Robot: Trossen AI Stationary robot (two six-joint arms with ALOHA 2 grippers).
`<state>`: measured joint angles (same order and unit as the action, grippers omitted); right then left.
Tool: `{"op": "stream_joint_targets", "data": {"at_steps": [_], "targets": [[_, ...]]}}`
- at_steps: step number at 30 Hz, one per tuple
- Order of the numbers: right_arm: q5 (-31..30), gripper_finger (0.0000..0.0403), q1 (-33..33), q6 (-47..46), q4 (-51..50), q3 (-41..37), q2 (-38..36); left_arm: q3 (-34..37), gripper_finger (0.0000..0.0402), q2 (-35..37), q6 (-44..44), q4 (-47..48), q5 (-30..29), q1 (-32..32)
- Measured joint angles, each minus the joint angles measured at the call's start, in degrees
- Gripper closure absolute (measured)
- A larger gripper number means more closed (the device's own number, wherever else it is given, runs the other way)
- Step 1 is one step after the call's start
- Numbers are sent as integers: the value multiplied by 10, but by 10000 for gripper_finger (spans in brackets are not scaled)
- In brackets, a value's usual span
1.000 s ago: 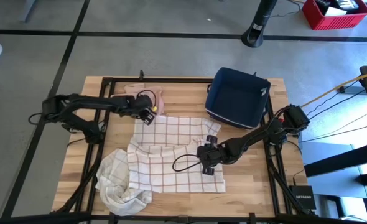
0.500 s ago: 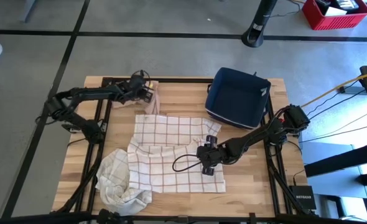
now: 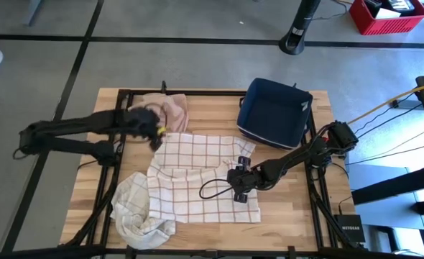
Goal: Fold towel
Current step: Fold the white with red-stripe towel
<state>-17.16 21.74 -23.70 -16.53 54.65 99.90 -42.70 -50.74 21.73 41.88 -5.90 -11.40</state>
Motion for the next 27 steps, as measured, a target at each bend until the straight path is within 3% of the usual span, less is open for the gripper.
{"op": "stream_joint_targets", "data": {"at_steps": [7, 11, 16, 20, 23, 27], "targets": [[0, 238, 0, 1, 1, 0, 0, 0, 271, -3, 123, 31, 28, 244], [0, 238, 0, 1, 1, 0, 0, 0, 271, -29, 156, 25, -19, 320], [18, 238, 0, 0, -1, 0, 0, 0, 271, -80, 183, 25, -75, 343], [126, 238, 0, -4, -51, 30, 0, 1, 271, -132, 184, 22, -77, 343], [179, 238, 1, -4, -145, 66, 0, 1, 271, -170, 177, 22, -78, 342], [144, 238, 0, 17, -272, 109, -2, 1, 271, -201, 198, 46, -71, 330]]}}
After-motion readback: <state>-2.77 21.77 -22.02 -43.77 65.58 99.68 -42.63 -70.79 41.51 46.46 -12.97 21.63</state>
